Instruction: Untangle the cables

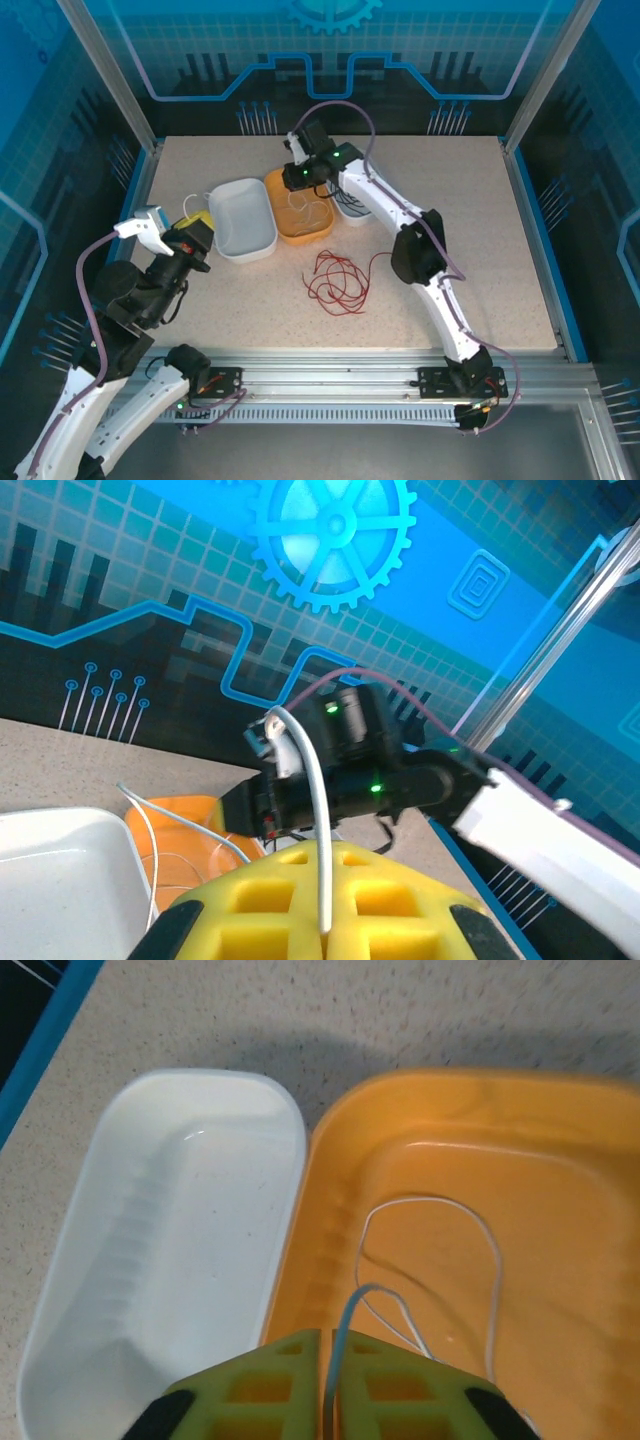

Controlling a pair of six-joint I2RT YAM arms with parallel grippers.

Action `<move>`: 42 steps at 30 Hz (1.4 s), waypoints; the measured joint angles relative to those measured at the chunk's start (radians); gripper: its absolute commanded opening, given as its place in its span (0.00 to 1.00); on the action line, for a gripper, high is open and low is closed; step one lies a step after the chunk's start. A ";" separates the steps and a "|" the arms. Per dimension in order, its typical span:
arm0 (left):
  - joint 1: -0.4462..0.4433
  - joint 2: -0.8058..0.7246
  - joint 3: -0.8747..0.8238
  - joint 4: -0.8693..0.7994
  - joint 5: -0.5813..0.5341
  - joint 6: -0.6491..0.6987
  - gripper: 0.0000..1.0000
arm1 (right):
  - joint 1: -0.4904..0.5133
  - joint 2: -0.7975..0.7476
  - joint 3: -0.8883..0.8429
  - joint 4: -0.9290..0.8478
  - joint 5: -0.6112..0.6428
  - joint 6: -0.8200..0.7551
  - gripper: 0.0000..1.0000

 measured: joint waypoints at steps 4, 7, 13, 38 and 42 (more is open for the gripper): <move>0.000 0.009 0.004 0.000 0.013 -0.007 0.00 | -0.002 0.070 0.035 -0.011 -0.035 0.011 0.42; 0.000 0.024 0.010 0.000 0.025 -0.008 0.00 | -0.007 0.072 0.037 -0.026 -0.050 0.011 0.46; 0.000 0.055 0.011 0.003 0.054 -0.011 0.00 | -0.022 -0.030 -0.109 -0.008 -0.044 -0.014 0.60; 0.000 0.383 0.187 0.088 0.180 -0.003 0.00 | -0.026 -1.089 -1.449 0.335 0.248 0.100 1.00; 0.000 0.479 0.228 0.126 0.201 0.005 0.00 | -0.029 -1.219 -1.546 0.323 0.291 0.142 1.00</move>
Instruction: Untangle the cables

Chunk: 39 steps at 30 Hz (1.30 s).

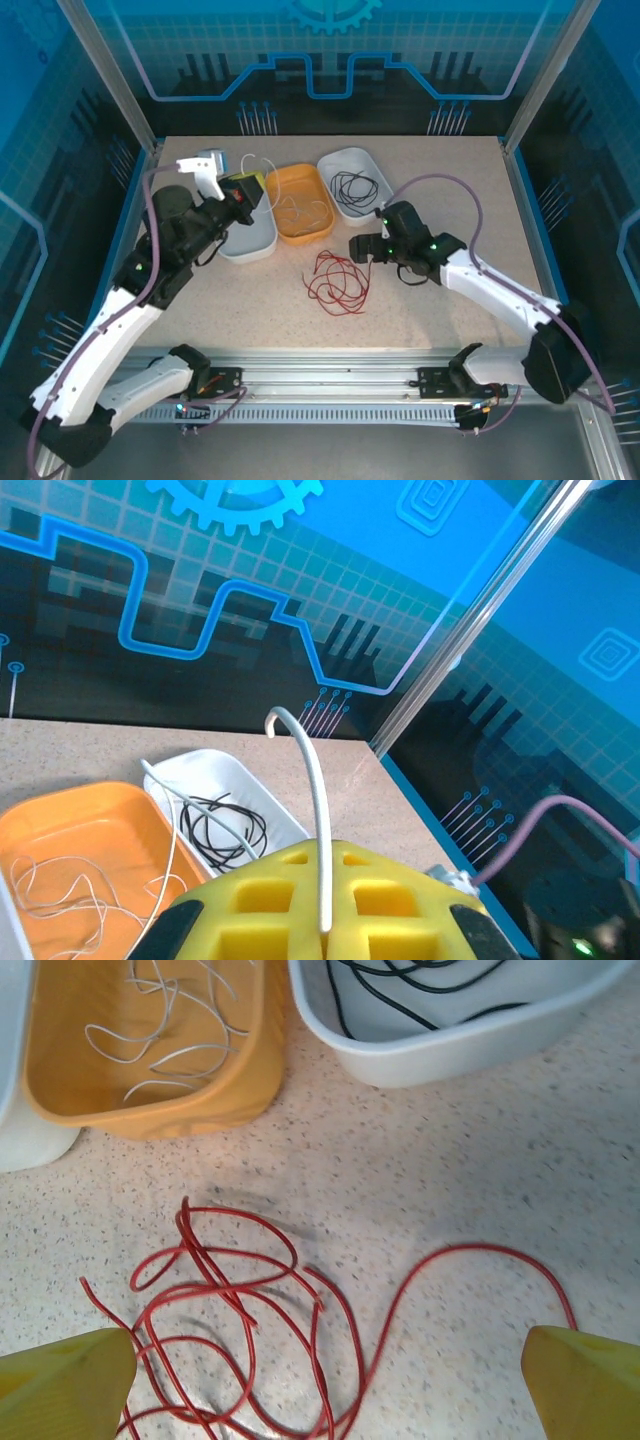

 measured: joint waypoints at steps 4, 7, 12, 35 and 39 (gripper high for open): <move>0.000 0.101 0.040 0.027 0.015 0.016 0.00 | -0.002 -0.114 -0.039 -0.042 0.048 0.041 1.00; 0.000 0.170 0.068 0.047 0.027 0.023 0.00 | -0.004 -0.196 -0.069 -0.071 0.084 0.067 1.00; 0.011 0.278 0.130 0.073 0.047 0.042 0.00 | -0.028 -0.297 -0.106 -0.105 0.124 0.101 1.00; 0.125 0.743 0.314 0.148 0.198 0.017 0.00 | -0.085 -0.365 -0.150 -0.158 0.136 0.127 1.00; 0.125 0.757 0.288 0.148 0.198 0.018 0.00 | -0.085 -0.365 -0.152 -0.158 0.131 0.132 1.00</move>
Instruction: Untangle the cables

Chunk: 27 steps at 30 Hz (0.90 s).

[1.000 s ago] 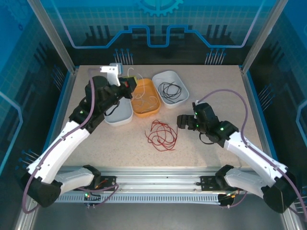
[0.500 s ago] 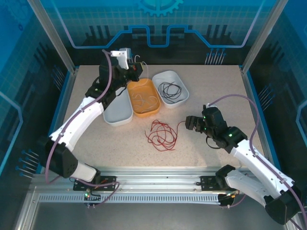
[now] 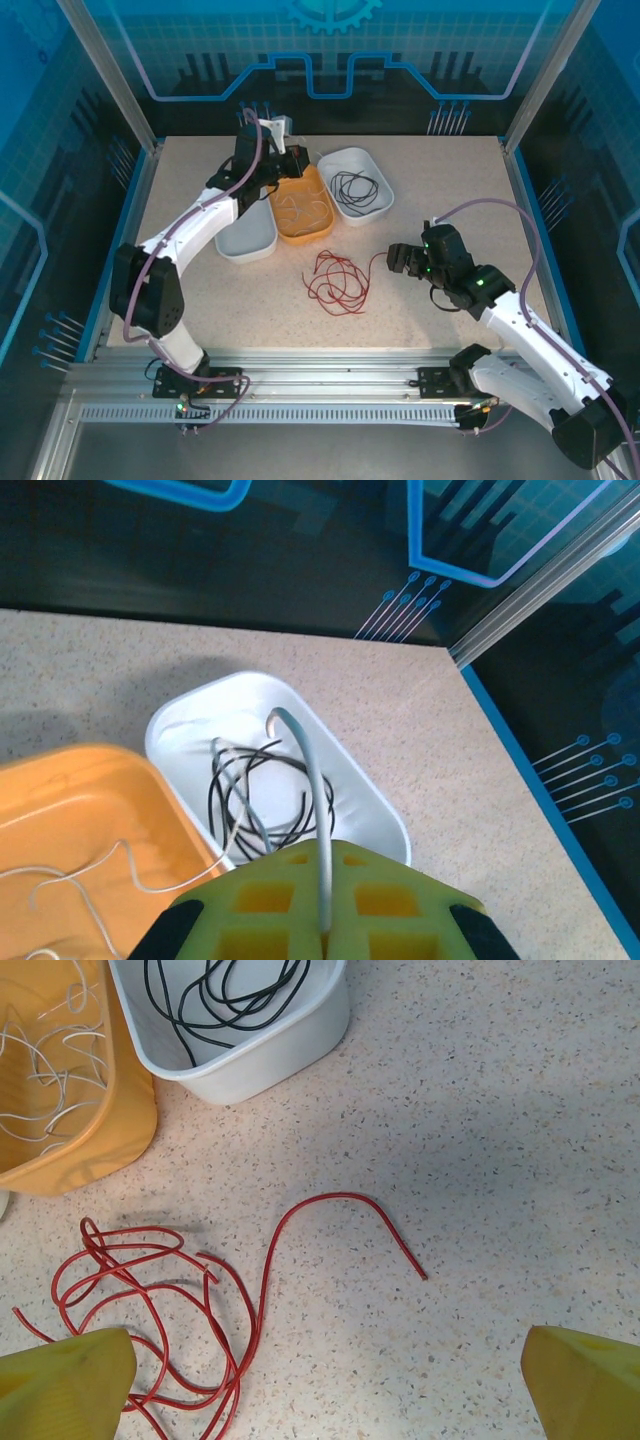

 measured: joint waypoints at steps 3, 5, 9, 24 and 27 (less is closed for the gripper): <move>0.000 0.001 -0.028 0.001 -0.002 0.004 0.00 | 0.000 0.000 0.000 0.000 0.000 0.002 1.00; 0.000 0.001 -0.056 0.005 -0.013 0.009 0.00 | 0.000 0.000 0.000 0.000 0.000 0.002 1.00; 0.000 0.000 -0.109 -0.003 -0.059 0.044 0.00 | 0.000 0.000 -0.003 0.003 -0.002 0.006 1.00; -0.107 -0.057 -0.193 -0.023 -0.285 0.230 0.04 | 0.000 0.035 -0.007 0.011 -0.023 0.010 1.00; -0.134 -0.060 -0.252 -0.023 -0.309 0.223 0.08 | 0.000 0.038 -0.007 0.010 -0.024 0.010 1.00</move>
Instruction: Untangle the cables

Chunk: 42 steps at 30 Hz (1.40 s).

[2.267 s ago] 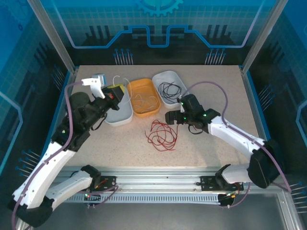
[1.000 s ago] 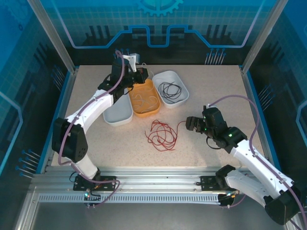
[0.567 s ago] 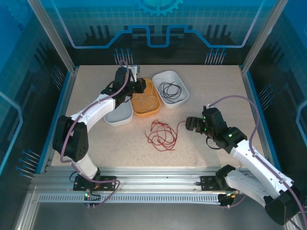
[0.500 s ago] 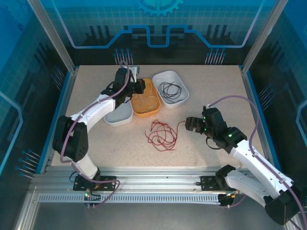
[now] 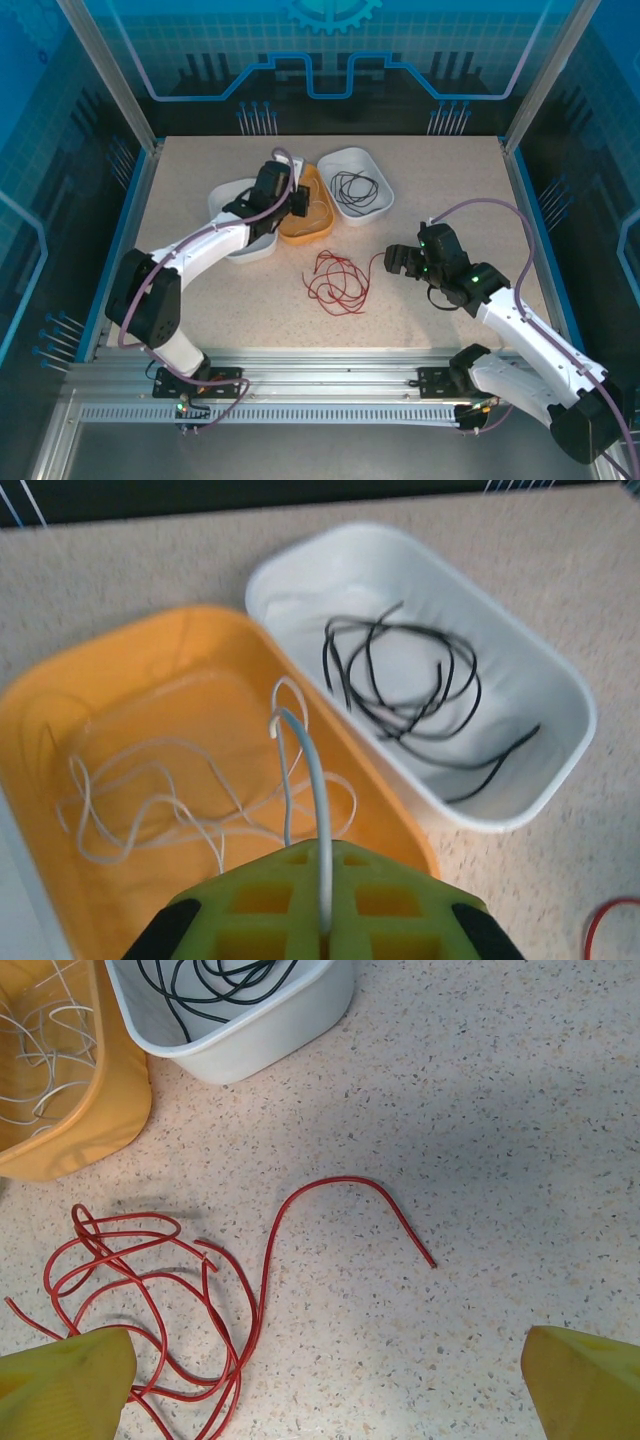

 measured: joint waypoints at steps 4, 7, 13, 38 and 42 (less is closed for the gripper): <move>-0.018 0.000 -0.072 0.000 -0.012 -0.026 0.09 | 0.000 0.000 0.000 -0.001 -0.002 0.000 1.00; -0.030 0.000 -0.097 0.001 -0.015 -0.052 0.13 | 0.000 0.000 0.000 -0.002 -0.002 0.000 1.00; -0.045 0.000 -0.129 0.004 -0.014 -0.117 0.59 | 0.000 0.000 0.000 -0.003 -0.002 0.001 1.00; -0.126 -0.239 -0.079 -0.163 -0.086 -0.130 0.99 | 0.000 0.039 -0.011 -0.018 -0.032 0.023 1.00; -0.157 -0.397 -0.192 -0.172 -0.066 -0.189 0.99 | 0.028 0.055 -0.042 0.014 -0.056 0.024 0.95</move>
